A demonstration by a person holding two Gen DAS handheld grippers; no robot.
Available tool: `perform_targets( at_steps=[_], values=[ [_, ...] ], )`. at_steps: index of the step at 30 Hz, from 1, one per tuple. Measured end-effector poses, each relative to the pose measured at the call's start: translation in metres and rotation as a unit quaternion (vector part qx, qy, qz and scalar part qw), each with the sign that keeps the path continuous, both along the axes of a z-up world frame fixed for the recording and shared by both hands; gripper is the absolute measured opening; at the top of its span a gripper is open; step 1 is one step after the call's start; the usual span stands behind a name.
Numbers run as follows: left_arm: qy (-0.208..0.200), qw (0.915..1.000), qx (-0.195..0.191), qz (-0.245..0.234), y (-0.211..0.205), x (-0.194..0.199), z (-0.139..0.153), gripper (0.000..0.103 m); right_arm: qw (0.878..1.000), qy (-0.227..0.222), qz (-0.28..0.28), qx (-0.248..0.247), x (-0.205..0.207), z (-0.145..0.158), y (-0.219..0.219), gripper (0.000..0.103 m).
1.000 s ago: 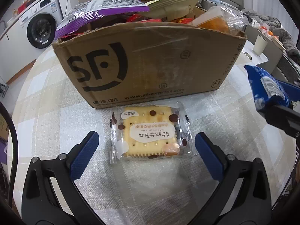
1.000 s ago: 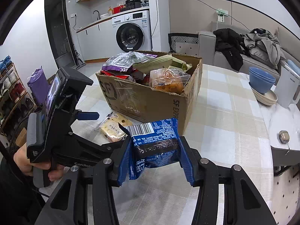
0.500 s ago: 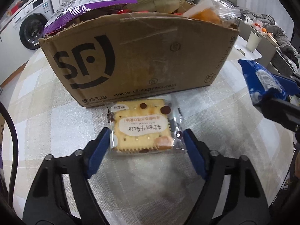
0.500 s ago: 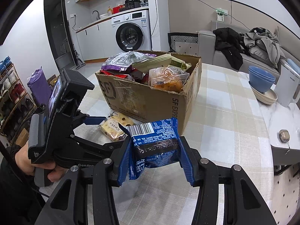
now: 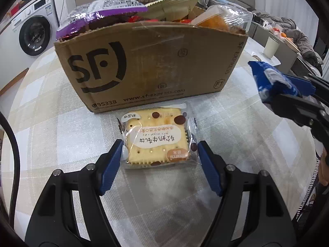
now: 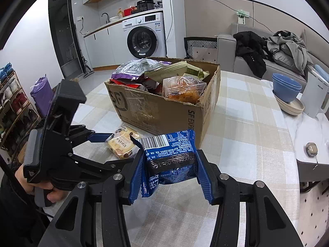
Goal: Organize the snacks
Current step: 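Carry the cookie pack with the left gripper while the right gripper brings the blue snack over the box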
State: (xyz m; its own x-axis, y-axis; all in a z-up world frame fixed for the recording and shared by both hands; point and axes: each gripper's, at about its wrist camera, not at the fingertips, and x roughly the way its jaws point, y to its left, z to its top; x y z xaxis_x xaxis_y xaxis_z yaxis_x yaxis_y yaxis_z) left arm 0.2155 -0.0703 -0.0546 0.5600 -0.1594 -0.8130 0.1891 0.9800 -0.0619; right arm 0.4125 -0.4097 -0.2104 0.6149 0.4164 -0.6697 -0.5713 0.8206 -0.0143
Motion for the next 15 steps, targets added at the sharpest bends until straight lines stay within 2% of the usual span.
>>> perform_targets(
  at_steps=[7,15],
  values=[
    [-0.022,0.9996,-0.014,-0.004,0.012,-0.025,0.032,0.07,1.0,-0.008,0.002,0.009,-0.003,0.005,-0.002,0.049],
    [-0.056,0.9982,-0.023,-0.006,0.032,-0.049,0.081,0.07,0.999,-0.02,0.004,0.029,-0.007,0.013,-0.005,0.049]
  ],
)
